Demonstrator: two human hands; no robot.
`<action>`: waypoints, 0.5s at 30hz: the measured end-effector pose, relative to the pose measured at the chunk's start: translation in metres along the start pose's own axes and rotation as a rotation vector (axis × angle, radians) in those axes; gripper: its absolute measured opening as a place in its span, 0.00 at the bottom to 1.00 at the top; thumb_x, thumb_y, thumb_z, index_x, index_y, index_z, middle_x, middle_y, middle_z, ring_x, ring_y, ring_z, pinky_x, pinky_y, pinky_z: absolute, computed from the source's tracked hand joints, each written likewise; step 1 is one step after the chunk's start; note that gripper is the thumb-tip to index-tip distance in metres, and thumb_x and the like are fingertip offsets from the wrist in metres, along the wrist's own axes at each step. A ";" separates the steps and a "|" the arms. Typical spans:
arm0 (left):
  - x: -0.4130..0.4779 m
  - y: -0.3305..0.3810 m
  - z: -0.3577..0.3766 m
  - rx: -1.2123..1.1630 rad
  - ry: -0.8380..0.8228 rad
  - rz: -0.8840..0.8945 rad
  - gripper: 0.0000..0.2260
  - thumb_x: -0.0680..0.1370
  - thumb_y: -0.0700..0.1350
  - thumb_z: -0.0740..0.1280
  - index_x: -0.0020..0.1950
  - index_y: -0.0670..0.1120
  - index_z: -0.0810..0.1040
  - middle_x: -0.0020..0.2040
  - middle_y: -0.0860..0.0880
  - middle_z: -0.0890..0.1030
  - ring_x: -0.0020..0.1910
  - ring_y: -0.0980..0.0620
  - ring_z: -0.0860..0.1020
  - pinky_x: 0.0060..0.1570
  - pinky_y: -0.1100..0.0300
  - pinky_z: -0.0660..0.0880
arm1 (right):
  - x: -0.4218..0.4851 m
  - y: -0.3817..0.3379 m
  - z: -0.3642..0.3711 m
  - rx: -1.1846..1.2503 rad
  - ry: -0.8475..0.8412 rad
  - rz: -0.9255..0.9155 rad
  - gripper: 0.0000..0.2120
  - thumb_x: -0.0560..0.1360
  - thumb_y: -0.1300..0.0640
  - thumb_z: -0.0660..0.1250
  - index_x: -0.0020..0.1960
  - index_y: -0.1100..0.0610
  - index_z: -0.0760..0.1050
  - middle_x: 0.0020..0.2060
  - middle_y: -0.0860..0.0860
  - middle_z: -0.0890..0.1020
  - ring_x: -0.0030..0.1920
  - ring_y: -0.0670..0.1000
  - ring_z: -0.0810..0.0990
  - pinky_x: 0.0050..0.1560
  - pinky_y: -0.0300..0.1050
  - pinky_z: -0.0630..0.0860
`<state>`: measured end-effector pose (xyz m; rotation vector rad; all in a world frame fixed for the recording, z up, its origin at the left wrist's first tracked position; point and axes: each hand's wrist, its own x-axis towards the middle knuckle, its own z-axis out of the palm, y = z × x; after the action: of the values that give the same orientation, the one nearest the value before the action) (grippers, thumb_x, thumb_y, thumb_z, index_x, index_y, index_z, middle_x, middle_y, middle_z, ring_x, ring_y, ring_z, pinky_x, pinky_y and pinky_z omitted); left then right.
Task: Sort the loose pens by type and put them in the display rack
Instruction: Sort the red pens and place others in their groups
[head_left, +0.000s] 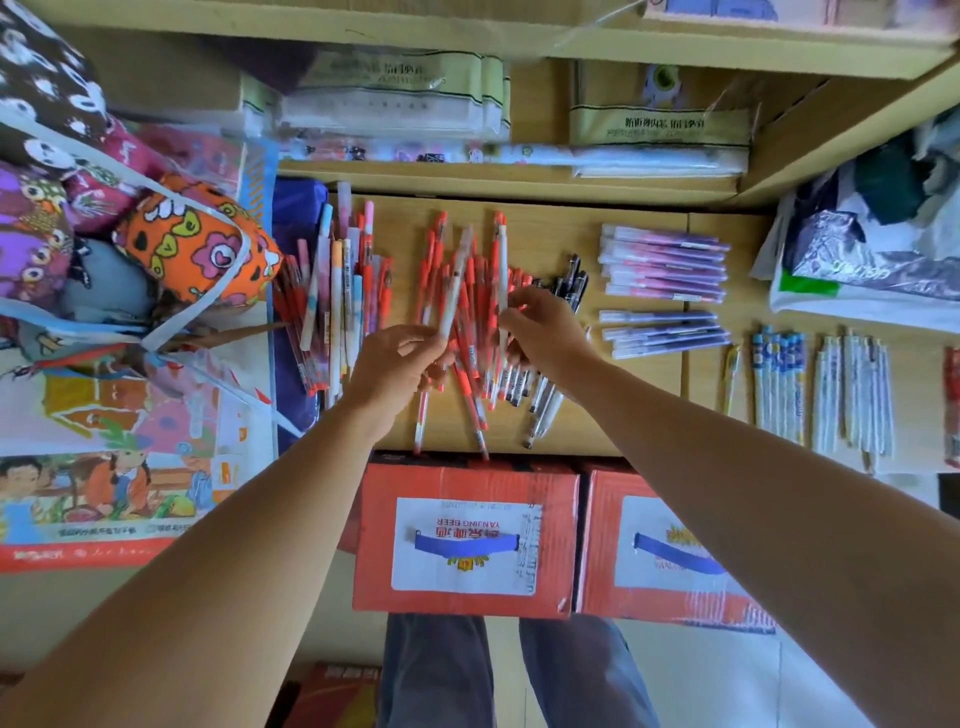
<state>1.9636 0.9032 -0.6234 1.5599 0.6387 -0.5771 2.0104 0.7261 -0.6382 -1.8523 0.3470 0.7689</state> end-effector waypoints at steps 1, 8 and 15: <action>-0.005 0.001 0.008 0.030 -0.057 -0.002 0.08 0.79 0.40 0.66 0.53 0.35 0.79 0.38 0.45 0.81 0.28 0.56 0.78 0.27 0.66 0.71 | -0.004 0.000 -0.005 0.053 0.014 0.001 0.05 0.78 0.58 0.64 0.44 0.53 0.72 0.31 0.52 0.78 0.28 0.47 0.76 0.30 0.41 0.74; -0.033 0.000 0.081 0.187 -0.223 0.026 0.06 0.77 0.40 0.68 0.51 0.38 0.79 0.40 0.44 0.83 0.33 0.54 0.79 0.31 0.67 0.72 | -0.036 0.025 -0.057 0.215 0.105 0.014 0.09 0.76 0.58 0.69 0.43 0.56 0.68 0.28 0.51 0.75 0.27 0.49 0.74 0.27 0.40 0.70; -0.056 0.009 0.158 0.206 -0.230 0.002 0.08 0.78 0.43 0.67 0.50 0.38 0.78 0.36 0.46 0.80 0.28 0.58 0.77 0.31 0.66 0.72 | -0.077 0.059 -0.115 0.178 0.064 -0.007 0.11 0.75 0.60 0.70 0.40 0.55 0.68 0.27 0.53 0.76 0.25 0.48 0.72 0.27 0.39 0.70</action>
<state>1.9311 0.7418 -0.5916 1.6541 0.4134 -0.8281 1.9588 0.5892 -0.6024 -1.7123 0.4358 0.6533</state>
